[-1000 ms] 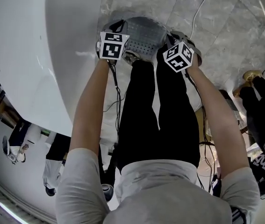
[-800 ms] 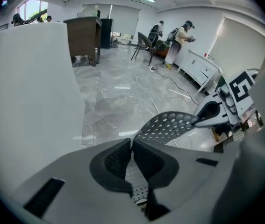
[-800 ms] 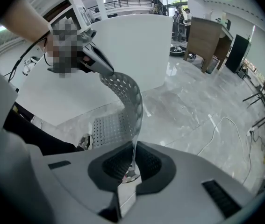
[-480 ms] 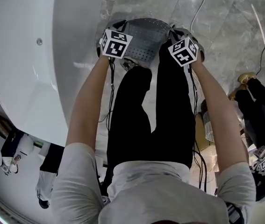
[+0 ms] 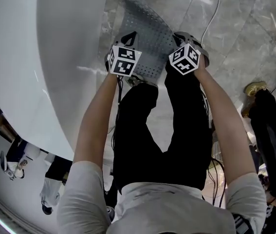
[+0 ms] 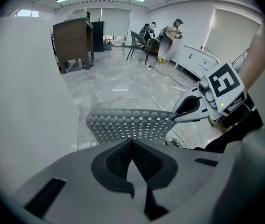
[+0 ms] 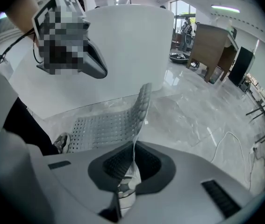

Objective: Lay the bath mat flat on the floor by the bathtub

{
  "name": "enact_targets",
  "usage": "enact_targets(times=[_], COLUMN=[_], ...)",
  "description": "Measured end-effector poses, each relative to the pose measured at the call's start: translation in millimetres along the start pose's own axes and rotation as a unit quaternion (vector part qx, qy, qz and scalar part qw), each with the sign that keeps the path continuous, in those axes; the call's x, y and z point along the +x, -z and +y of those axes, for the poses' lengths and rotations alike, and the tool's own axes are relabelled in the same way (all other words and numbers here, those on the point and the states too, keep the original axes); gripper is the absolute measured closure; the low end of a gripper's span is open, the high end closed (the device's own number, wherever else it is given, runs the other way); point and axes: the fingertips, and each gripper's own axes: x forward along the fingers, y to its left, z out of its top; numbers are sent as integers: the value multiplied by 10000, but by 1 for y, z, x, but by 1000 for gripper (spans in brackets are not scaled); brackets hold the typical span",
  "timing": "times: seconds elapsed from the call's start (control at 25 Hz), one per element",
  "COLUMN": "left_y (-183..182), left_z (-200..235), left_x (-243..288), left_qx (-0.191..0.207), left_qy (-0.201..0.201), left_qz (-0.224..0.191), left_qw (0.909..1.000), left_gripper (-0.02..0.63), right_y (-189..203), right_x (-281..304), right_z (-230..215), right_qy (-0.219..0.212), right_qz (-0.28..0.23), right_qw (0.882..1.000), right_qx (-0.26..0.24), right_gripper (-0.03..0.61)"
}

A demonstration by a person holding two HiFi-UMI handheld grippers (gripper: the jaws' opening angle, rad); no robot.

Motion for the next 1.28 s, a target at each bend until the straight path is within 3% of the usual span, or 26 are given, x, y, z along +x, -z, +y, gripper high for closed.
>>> enact_targets(times=[0.16,0.36,0.56,0.8,0.96,1.16,1.28], left_y=[9,-4,-21,-2,5,1,-7], left_z=[6,46,92,111,117,124,125], left_x=[28,59,99,147,174,203,217], left_qx=[39,260,360,447,482,53,235], left_qy=[-73,-254,-479,-424,-303,-59,-13], left_qz=[131,47,-254,-497,-772,-1140,-1274], left_qw=[9999,9993,9979,9969,9954,9935,9916], left_gripper=[601,601,601,601,601,601,601], right_y=[-7,-4,-3,-3,-1,-3,5], right_x=[16,24,35,61,87,126,140], right_z=[-1,-12,-31,-33,-62,-121,-145], right_qy=[-138,-160,68,357,740,1157,1310], right_qz=[-148,-275,-660,-996,-1166,-1353,-1418], right_qw=[9993,9971,9960,9917,9897,9834,9803], right_qx=[-313,-692,-592,-723,-371,341,407], right_gripper=[558,558,558,558,558,558,558])
